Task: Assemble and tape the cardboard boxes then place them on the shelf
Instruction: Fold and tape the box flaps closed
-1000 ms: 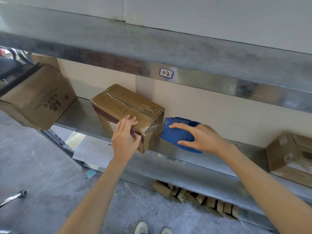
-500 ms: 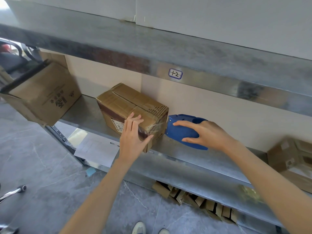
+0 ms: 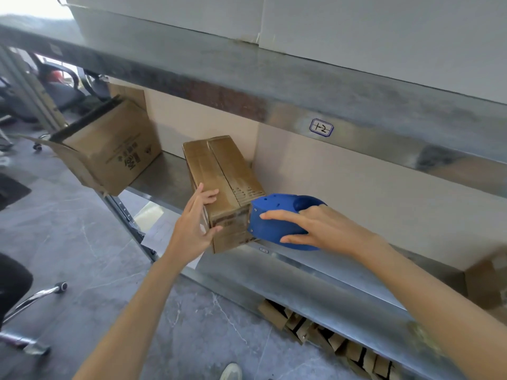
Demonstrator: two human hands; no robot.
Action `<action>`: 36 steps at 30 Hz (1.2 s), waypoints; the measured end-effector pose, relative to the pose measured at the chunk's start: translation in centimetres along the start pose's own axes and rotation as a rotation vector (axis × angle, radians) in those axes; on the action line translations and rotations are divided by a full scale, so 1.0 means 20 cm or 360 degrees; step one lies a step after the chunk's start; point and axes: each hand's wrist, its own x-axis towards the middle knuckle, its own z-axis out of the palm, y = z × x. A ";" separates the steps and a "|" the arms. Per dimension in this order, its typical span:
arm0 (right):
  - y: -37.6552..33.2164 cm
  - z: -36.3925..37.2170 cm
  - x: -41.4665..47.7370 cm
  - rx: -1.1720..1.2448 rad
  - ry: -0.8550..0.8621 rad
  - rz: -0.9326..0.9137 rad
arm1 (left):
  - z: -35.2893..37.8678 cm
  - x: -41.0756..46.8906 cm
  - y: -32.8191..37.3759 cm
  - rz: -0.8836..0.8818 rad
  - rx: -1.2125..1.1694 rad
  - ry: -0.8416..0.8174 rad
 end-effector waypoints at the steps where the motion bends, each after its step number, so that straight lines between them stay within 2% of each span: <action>1: 0.00 0.00 0.02 -0.0016 0.0012 -0.0016 | 0.01 -0.01 0.00 -0.0004 -0.0018 0.0022; 5: 0.01 -0.01 0.07 -0.0094 0.0043 -0.0050 | 0.05 -0.02 0.01 -0.0046 -0.0012 0.0143; 13: 0.08 -0.02 0.09 -0.0084 0.0056 -0.0083 | 0.04 -0.02 -0.03 0.0005 0.0005 0.0135; 22: 0.35 -0.06 -0.14 0.0085 0.0113 0.0174 | 0.05 -0.04 -0.07 0.0013 0.0088 0.0142; 36: 0.30 -0.03 -0.03 -0.0021 0.0125 0.0305 | 0.04 -0.04 -0.07 -0.0018 0.0061 0.0119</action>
